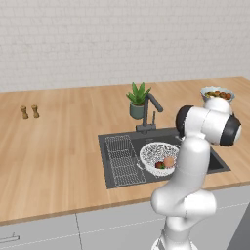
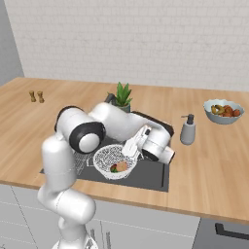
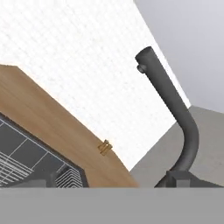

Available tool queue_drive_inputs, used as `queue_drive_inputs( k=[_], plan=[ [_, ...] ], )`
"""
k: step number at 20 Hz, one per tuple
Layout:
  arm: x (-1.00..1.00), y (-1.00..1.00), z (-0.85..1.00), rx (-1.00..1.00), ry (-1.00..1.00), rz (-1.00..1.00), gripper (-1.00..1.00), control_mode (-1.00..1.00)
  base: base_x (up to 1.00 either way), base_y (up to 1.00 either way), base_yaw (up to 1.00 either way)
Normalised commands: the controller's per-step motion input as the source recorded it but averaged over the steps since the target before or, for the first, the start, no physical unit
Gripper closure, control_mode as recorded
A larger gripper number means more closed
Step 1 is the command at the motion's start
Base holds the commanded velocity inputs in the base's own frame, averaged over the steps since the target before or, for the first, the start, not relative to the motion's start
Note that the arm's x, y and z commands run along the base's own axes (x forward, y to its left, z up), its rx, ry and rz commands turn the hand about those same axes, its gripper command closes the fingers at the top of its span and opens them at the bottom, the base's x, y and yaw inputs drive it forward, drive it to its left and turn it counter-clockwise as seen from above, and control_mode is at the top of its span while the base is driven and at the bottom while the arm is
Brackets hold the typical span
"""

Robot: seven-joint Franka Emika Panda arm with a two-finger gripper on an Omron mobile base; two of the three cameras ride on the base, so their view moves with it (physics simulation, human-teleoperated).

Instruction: Put the colander in the sink, put the mango, peach in the colander, and turn on the sink faucet and pour water over the colander.

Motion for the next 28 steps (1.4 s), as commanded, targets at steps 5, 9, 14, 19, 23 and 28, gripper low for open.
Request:
queue_drive_inputs(
  k=[5, 9, 14, 19, 23, 28],
  plan=[
    [0.0, 0.05, 0.64, 0.11, 0.37, -0.03, -1.0, -1.0, 0.0, 0.0, 0.0],
    [0.0, 0.11, 0.44, 0.09, 0.33, -0.03, -1.0, -1.0, 0.0, 0.0, 0.0],
    [0.0, 0.16, 0.08, 0.11, 0.44, -0.05, -1.0, -1.0, 0.0, 0.0, 0.0],
    [0.0, 0.12, 0.0, 0.08, 0.45, -0.02, -1.0, -1.0, 0.0, 0.0, 0.0],
    [0.05, 0.02, -0.04, 0.17, 0.04, 0.0, -1.0, -1.0, 0.0, 0.0, 0.0],
    [0.23, 0.06, -0.23, 0.1, -0.03, 0.0, -1.0, -1.0, 0.0, 0.0, 0.0]
  ],
)
